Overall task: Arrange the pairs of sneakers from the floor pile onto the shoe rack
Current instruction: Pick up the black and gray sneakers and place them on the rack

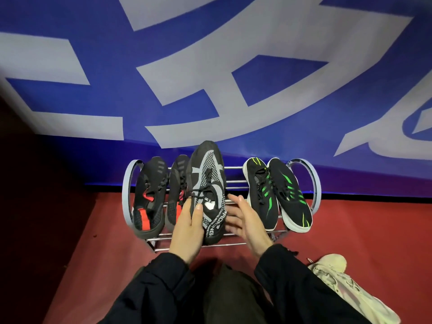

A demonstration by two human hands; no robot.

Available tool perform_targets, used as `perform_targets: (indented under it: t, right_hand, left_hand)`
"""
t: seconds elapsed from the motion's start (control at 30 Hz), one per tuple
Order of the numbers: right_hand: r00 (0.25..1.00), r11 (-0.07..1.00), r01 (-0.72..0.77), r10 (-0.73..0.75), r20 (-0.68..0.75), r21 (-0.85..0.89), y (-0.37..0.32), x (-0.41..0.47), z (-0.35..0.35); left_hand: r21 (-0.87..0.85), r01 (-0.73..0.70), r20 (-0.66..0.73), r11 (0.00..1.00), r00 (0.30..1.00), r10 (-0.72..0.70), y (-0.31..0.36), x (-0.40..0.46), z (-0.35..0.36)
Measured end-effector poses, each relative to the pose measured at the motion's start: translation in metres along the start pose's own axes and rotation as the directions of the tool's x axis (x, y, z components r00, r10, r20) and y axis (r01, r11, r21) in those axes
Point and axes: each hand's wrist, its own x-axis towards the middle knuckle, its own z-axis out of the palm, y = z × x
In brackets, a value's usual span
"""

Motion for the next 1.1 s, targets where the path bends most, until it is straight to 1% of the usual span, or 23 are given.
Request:
perform_targets:
  t: [0.03, 0.07, 0.1, 0.13, 0.17, 0.2, 0.23, 0.3, 0.37, 0.4, 0.47, 0.53, 0.57, 0.63, 0.7, 0.73, 0.77, 0.83, 0.9, 0.97, 1.07, 1.1]
  right_hand:
    - [0.997, 1.000, -0.012, 0.011, 0.071, 0.011, -0.007, -0.011, 0.001]
    - [0.994, 1.000, 0.002, 0.000, 0.108, -0.020, -0.012, -0.019, 0.001]
    - [0.995, 0.998, 0.028, -0.024, 0.094, -0.048, -0.014, -0.021, 0.000]
    - [0.998, 0.995, 0.059, -0.057, 0.026, -0.084, -0.015, -0.018, -0.002]
    - [0.993, 0.990, 0.080, -0.089, -0.073, -0.113, -0.014, -0.012, -0.006]
    - [0.981, 0.987, 0.079, -0.102, -0.164, -0.143, -0.011, -0.002, -0.012]
    - [0.970, 0.985, 0.062, -0.098, -0.224, -0.162, -0.008, 0.007, -0.017]
    - [0.963, 0.980, 0.008, -0.060, -0.261, -0.198, 0.000, 0.025, -0.022]
    - [0.957, 0.966, -0.040, -0.037, -0.289, -0.256, 0.008, 0.040, -0.021]
    - [0.942, 0.966, -0.059, -0.030, -0.335, -0.252, 0.011, 0.045, -0.018]
    - [0.884, 0.987, -0.081, 0.007, -0.468, -0.140, 0.016, 0.046, -0.005]
    - [0.809, 0.998, -0.065, 0.050, -0.585, -0.005, 0.023, 0.040, 0.004]
    - [0.789, 0.999, -0.038, 0.032, -0.614, 0.004, 0.028, 0.035, 0.007]
    - [0.799, 0.996, 0.012, -0.060, -0.598, -0.085, 0.035, 0.022, 0.009]
    - [0.862, 0.968, 0.020, -0.144, -0.486, -0.251, 0.041, 0.016, 0.004]
    - [0.899, 0.930, 0.007, -0.167, -0.404, -0.367, 0.044, 0.015, -0.001]
    - [0.927, 0.869, -0.008, -0.179, -0.329, -0.495, 0.048, 0.015, -0.006]
    - [0.949, 0.709, -0.027, -0.204, -0.241, -0.704, 0.054, 0.018, -0.012]
    - [0.934, 0.604, -0.013, -0.278, -0.226, -0.797, 0.058, 0.021, -0.010]
    - [0.912, 0.520, -0.045, -0.328, -0.248, -0.853, 0.062, 0.022, -0.006]
    - [0.889, 0.300, -0.091, -0.404, -0.213, -0.949, 0.070, 0.023, -0.007]
    - [0.887, 0.249, -0.095, -0.418, -0.195, -0.964, 0.070, 0.022, -0.009]
  left_hand:
    - [0.028, -0.010, 0.032, 1.000, 0.999, 0.009, 0.001, 0.006, 0.007]
    - [0.062, -0.016, 0.078, 0.998, 0.997, 0.011, 0.002, 0.012, 0.015]
    - [0.110, -0.014, 0.121, 0.994, 0.993, 0.001, 0.004, 0.018, 0.022]
    - [0.169, -0.011, 0.153, 0.986, 0.988, -0.015, 0.002, 0.023, 0.028]
    - [0.234, -0.010, 0.163, 0.972, 0.986, -0.030, -0.001, 0.027, 0.033]
    - [0.301, 0.002, 0.151, 0.954, 0.987, -0.049, -0.005, 0.029, 0.036]
    - [0.376, 0.015, 0.129, 0.927, 0.989, -0.069, -0.010, 0.030, 0.037]
    - [0.536, 0.019, 0.134, 0.844, 0.985, -0.107, -0.021, 0.028, 0.040]
    - [0.642, 0.004, 0.186, 0.767, 0.969, -0.161, -0.029, 0.026, 0.042]
    - [0.663, -0.005, 0.202, 0.748, 0.964, -0.172, -0.032, 0.025, 0.044]
    - [0.666, -0.019, 0.218, 0.746, 0.961, -0.170, -0.034, 0.026, 0.045]
    - [0.653, -0.028, 0.236, 0.757, 0.957, -0.168, -0.033, 0.025, 0.046]
    - [0.649, -0.034, 0.243, 0.760, 0.956, -0.165, -0.033, 0.024, 0.046]
    - [0.640, -0.030, 0.258, 0.768, 0.950, -0.178, -0.033, 0.022, 0.047]
    - [0.617, -0.007, 0.259, 0.787, 0.946, -0.195, -0.032, 0.021, 0.049]
    - [0.613, 0.002, 0.254, 0.790, 0.946, -0.199, -0.031, 0.021, 0.049]
    - [0.616, -0.001, 0.252, 0.787, 0.947, -0.197, -0.031, 0.020, 0.049]
    - [0.635, -0.028, 0.271, 0.772, 0.944, -0.189, -0.030, 0.018, 0.046]
    - [0.666, -0.066, 0.300, 0.743, 0.936, -0.185, -0.030, 0.016, 0.042]
    - [0.706, -0.096, 0.315, 0.701, 0.930, -0.190, -0.031, 0.016, 0.039]
    - [0.726, -0.114, 0.323, 0.678, 0.927, -0.191, -0.031, 0.017, 0.041]
    - [0.728, -0.113, 0.320, 0.676, 0.928, -0.189, -0.031, 0.017, 0.041]
